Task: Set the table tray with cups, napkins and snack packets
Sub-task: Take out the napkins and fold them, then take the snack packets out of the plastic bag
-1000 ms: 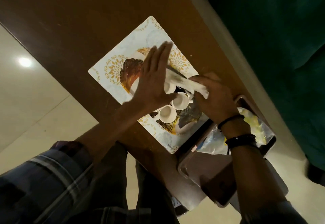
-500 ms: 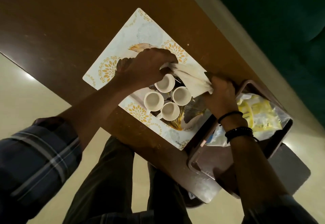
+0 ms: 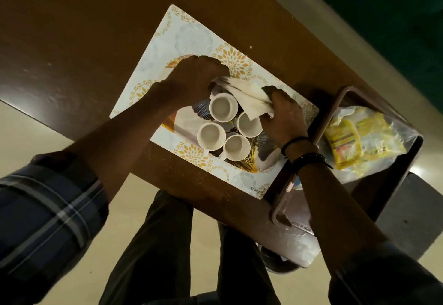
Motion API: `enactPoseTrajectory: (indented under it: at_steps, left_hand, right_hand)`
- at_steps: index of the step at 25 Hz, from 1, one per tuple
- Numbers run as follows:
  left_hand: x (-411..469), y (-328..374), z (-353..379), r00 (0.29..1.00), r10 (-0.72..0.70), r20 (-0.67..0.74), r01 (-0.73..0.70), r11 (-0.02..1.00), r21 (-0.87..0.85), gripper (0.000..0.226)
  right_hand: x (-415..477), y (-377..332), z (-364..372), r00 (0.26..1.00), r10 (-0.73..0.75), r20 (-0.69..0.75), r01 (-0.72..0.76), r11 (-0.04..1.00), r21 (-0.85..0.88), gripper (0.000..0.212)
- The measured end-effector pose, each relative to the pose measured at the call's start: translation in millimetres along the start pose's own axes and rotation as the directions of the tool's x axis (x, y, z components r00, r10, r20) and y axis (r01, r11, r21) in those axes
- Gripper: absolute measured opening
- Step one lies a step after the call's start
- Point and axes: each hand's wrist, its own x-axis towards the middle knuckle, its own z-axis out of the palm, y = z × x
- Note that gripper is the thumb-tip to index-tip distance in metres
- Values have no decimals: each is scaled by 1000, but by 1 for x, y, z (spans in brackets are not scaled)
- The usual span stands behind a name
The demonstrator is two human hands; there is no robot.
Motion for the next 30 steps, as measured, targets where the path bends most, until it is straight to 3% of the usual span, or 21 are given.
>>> enactPoseTrajectory:
  at_steps: [12,17,21,26,30]
  left_hand:
    - [-9,-18,8,993,-115,-25,113,990,-80,33]
    - [-7,-10,10,992,-105,-72,99,991,-86,22]
    - [-7,-7,11,995,-94,-45,91,994,-68,31]
    - [-10,29,3,992,-63,-106,57,997,-58,52]
    - [-1,101,10,985,23,-172,-33,998,-58,61]
  right_hand:
    - [-2,11,9,1000,11,-29,-11,1000,17,29]
    - [-5,13,12,999,24,-47,-23,1000,18,30]
    - [-12,18,10,996,72,-47,-68,994,91,37]
    - [-34,20,-4,964,247,-98,-219,947,234,53]
    - [-69,45,-23,829,499,-253,-368,827,424,60]
